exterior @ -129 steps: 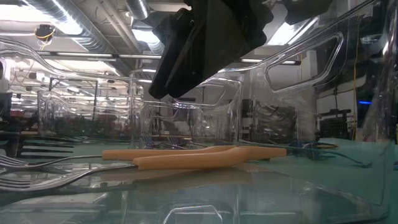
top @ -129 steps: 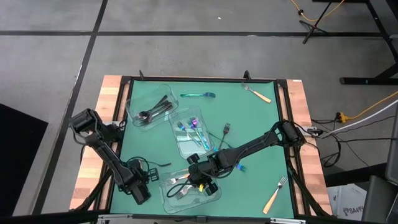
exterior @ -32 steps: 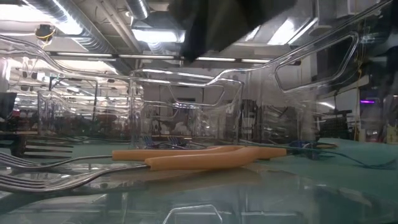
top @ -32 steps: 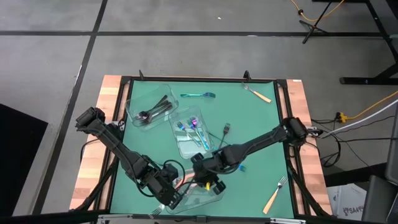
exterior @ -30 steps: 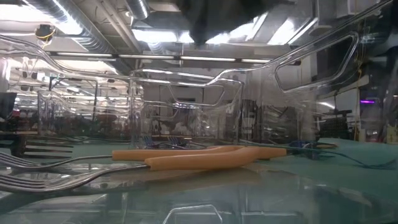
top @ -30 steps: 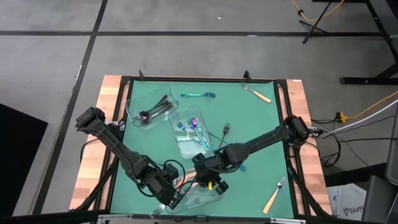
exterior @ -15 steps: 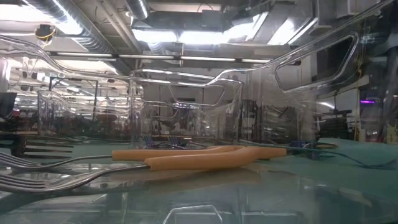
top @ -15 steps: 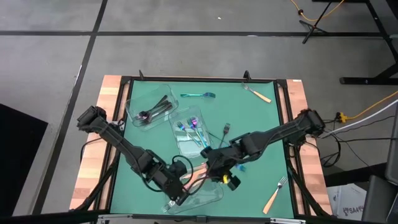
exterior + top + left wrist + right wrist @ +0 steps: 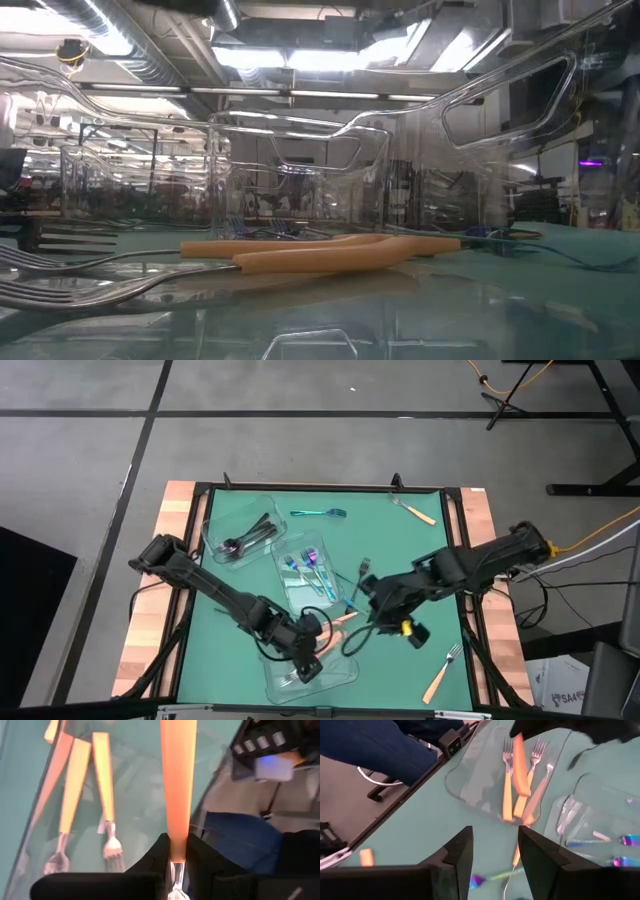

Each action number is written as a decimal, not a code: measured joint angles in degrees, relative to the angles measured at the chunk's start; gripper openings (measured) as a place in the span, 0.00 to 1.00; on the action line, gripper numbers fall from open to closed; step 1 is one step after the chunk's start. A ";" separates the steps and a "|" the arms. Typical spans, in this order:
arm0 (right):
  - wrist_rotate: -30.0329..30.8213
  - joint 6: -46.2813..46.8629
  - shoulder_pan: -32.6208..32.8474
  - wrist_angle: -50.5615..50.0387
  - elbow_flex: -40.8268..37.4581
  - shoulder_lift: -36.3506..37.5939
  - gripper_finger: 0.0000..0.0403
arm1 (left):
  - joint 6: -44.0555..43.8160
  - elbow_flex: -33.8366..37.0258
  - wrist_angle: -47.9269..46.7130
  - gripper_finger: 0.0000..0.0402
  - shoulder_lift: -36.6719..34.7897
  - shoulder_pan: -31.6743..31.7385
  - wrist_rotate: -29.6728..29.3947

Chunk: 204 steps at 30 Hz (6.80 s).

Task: Sort silverware by color (type)
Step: Put the yellow fork into the bottom transparent bin

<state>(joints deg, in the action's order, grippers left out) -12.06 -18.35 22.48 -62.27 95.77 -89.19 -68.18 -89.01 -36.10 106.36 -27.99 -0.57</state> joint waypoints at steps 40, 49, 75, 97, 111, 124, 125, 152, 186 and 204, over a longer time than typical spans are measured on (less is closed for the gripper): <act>12.55 5.29 -0.02 -4.93 -9.66 17.78 0.36 | 11.43 0.00 -1.30 0.09 9.65 0.59 -1.83; 12.55 5.29 -0.02 -4.97 -10.27 17.78 0.36 | 10.01 0.00 -0.30 0.09 9.65 0.59 -1.67; 24.61 5.90 -9.99 -5.00 -10.27 17.75 0.36 | 12.84 0.00 0.75 0.23 3.43 -0.69 -0.17; 20.98 0.95 -62.87 -2.47 -10.27 13.23 0.36 | 42.26 -0.03 -15.52 0.23 -21.09 13.32 -11.89; 4.92 -3.24 -81.14 0.86 -10.27 -6.15 0.36 | 47.76 6.13 -16.22 0.23 -21.24 20.18 -11.52; 6.86 -6.22 -81.77 7.99 -19.63 -13.87 0.36 | 46.09 18.97 -6.84 0.23 -21.19 22.36 -6.79; 7.50 -6.16 -81.78 10.03 -21.15 -13.89 0.36 | 46.09 19.59 -5.94 0.23 -21.19 22.36 -6.78; 13.58 -6.41 -81.77 26.78 -35.76 -13.81 0.35 | 45.79 20.52 -0.92 0.23 -21.17 22.32 -6.79; 9.44 0.29 -56.94 17.90 -35.95 0.52 0.01 | 41.40 20.59 -13.77 0.23 -35.39 19.56 -7.45; 3.49 23.98 -18.33 30.97 -31.94 10.66 0.00 | 31.96 20.59 -21.79 0.23 -36.25 13.17 -7.77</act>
<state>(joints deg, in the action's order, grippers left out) -8.57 5.63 4.15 -31.30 63.83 -78.53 -36.22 -68.42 -57.88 70.11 -14.83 -8.34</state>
